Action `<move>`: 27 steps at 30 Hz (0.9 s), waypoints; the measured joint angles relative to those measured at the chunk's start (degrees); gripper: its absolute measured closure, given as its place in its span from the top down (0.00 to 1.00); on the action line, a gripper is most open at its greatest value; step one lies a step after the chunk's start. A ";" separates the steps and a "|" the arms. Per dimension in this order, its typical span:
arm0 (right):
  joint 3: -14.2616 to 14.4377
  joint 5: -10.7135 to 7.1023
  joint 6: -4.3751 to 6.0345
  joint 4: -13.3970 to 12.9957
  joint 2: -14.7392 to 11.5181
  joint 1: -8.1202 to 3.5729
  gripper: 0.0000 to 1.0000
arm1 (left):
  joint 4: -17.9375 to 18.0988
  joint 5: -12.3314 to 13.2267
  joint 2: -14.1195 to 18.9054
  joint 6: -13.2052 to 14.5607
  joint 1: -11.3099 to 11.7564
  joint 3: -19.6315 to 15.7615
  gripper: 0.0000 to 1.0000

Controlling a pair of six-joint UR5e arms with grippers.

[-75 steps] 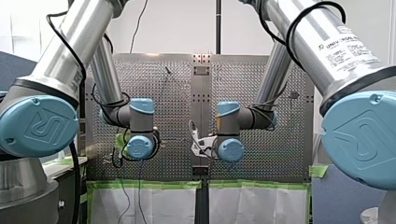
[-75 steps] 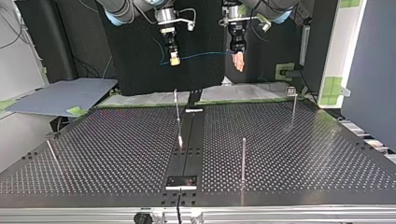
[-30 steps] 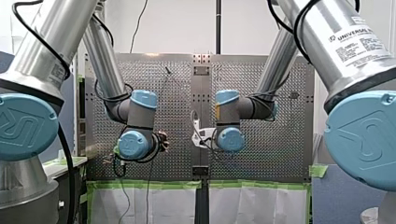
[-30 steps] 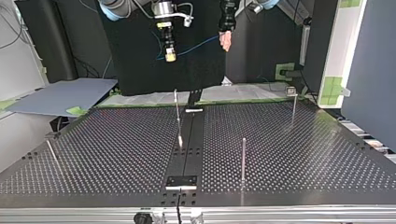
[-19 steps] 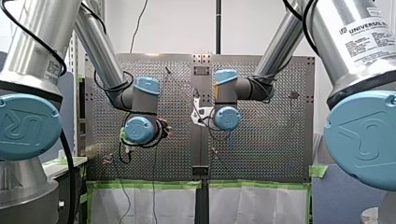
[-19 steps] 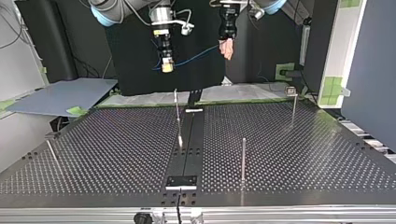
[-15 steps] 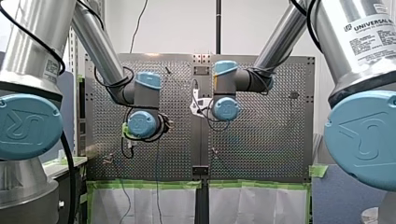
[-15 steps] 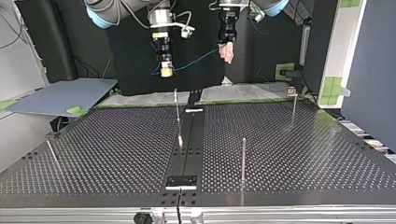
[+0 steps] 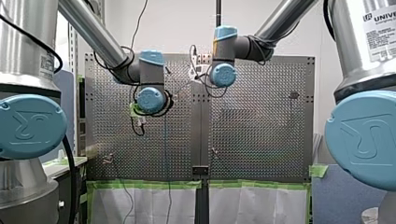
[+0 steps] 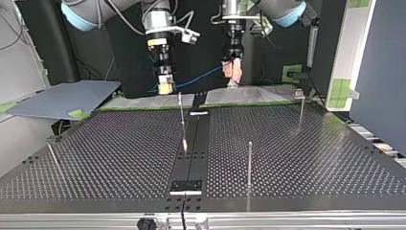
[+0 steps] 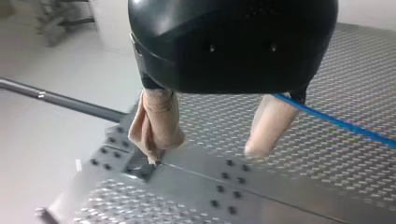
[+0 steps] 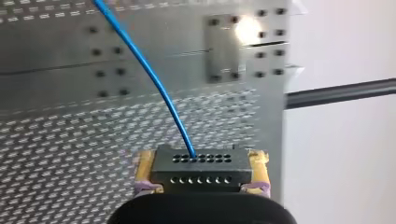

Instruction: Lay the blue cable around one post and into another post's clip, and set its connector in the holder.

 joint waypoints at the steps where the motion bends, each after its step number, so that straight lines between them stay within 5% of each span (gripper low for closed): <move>1: -0.47 -0.01 -0.02 0.67 -0.66 -0.03 0.00 | -0.70 0.43 0.66 -0.37 0.55 0.68 1.00; 10: -1.54 0.00 -0.06 5.89 -4.04 -0.41 0.00 | -5.97 5.35 5.94 -2.38 5.66 3.23 1.00; 22: -4.51 -0.27 -1.24 11.46 -4.33 -0.63 0.00 | -13.51 12.50 12.74 -5.77 13.18 3.66 1.00; 27: -6.11 -0.91 -1.61 12.02 -4.31 -0.63 0.00 | -16.52 13.26 13.26 -6.13 15.91 4.61 1.00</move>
